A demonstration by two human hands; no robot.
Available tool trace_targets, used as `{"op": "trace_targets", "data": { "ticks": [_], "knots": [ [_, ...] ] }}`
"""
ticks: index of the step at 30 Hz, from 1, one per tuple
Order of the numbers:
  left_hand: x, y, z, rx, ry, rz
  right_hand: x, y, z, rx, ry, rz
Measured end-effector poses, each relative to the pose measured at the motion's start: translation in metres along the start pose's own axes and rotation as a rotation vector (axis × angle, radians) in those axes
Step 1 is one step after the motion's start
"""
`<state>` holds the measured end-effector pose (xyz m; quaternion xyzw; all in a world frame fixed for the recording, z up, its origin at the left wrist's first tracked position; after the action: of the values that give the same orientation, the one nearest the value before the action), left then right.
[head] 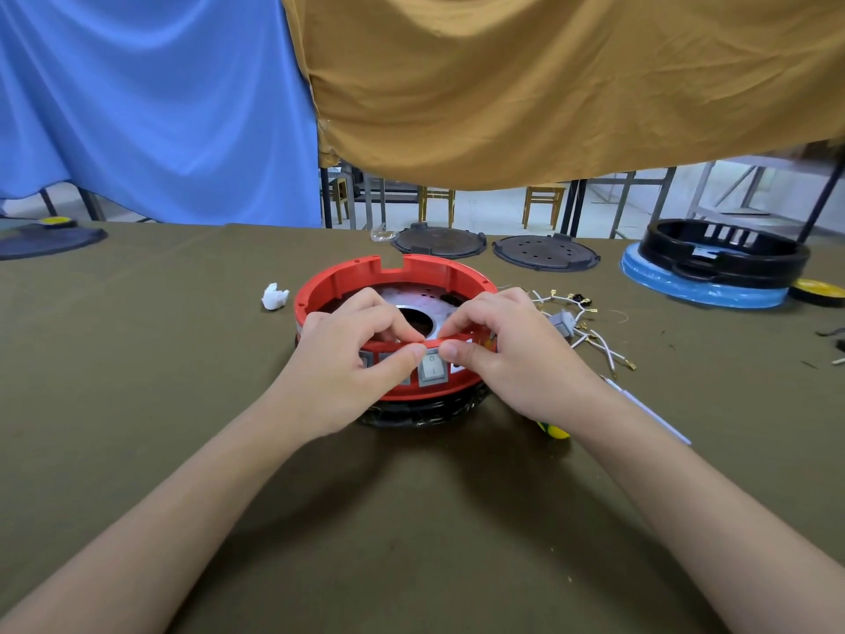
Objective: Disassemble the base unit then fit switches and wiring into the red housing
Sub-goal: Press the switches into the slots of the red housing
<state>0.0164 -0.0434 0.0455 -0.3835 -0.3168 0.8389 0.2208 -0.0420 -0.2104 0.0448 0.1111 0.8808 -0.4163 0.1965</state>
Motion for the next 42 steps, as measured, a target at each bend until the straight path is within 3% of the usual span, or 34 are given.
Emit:
{"op": "trace_targets", "data": {
  "ticks": [10,18,37,42],
  "knots": [
    [0.003,-0.004,0.000,-0.048,0.049,0.000,0.005,-0.003,0.003,0.015,-0.027,-0.026],
    [0.005,-0.003,-0.014,-0.479,0.053,-0.119,0.009,-0.002,0.008,0.155,-0.079,-0.118],
    [0.003,0.001,-0.016,-0.536,0.072,-0.056,0.006,0.002,0.006,0.218,-0.075,-0.085],
    [0.002,0.002,-0.016,-0.541,0.064,-0.017,0.004,0.004,0.002,0.332,-0.103,-0.029]
  ]
}}
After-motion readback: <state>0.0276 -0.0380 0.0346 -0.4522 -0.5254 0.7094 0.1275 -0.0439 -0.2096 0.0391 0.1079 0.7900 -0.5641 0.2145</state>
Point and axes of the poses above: each hand's wrist, its own x-axis away from the middle knuckle, its own y-axis out of the palm, z = x × y, the point moved 4 cm from there along -x, towards the middle knuckle, and after that the axes turned 5 degrees about -x, right-handed, at the moved point
